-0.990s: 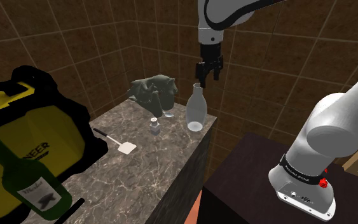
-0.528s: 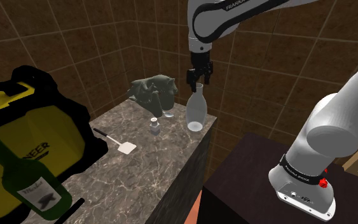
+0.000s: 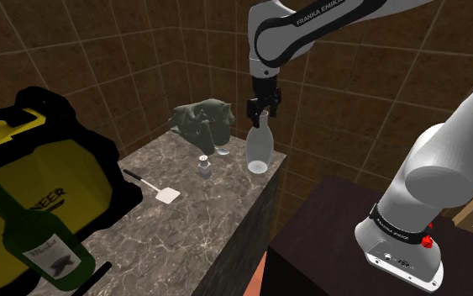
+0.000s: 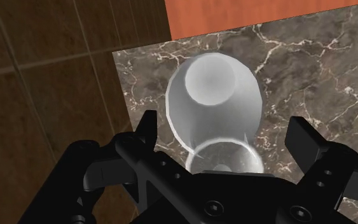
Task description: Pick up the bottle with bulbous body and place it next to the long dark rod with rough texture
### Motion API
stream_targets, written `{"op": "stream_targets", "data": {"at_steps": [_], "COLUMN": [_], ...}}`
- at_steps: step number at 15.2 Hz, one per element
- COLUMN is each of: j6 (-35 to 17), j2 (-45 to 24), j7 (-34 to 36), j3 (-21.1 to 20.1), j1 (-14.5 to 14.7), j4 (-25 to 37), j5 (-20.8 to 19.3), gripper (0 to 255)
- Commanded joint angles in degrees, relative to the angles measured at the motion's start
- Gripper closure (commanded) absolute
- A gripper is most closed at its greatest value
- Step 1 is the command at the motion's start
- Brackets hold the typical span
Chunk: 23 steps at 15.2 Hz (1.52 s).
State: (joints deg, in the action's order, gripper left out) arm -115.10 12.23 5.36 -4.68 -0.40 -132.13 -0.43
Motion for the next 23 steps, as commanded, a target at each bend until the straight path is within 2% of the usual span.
{"op": "stream_targets", "data": {"at_steps": [1, 3, 4, 13, 23], "j6": [-0.04, -0.03, -0.03, -0.04, 7.85], "j2": [0.0, -0.01, -0.01, 0.0, 2.28], "j7": [0.0, 0.0, 0.0, 0.0, -0.29], "j3": [0.0, 0.0, 0.0, -0.01, 0.12], "j1": [0.0, 0.0, 0.0, -0.01, -0.01], "j4": [-0.03, -0.02, -0.02, -0.03, 5.58], "j5": [0.0, 0.0, 0.0, 0.0, 0.17], "gripper": [0, 0, 255, 255, 255]}}
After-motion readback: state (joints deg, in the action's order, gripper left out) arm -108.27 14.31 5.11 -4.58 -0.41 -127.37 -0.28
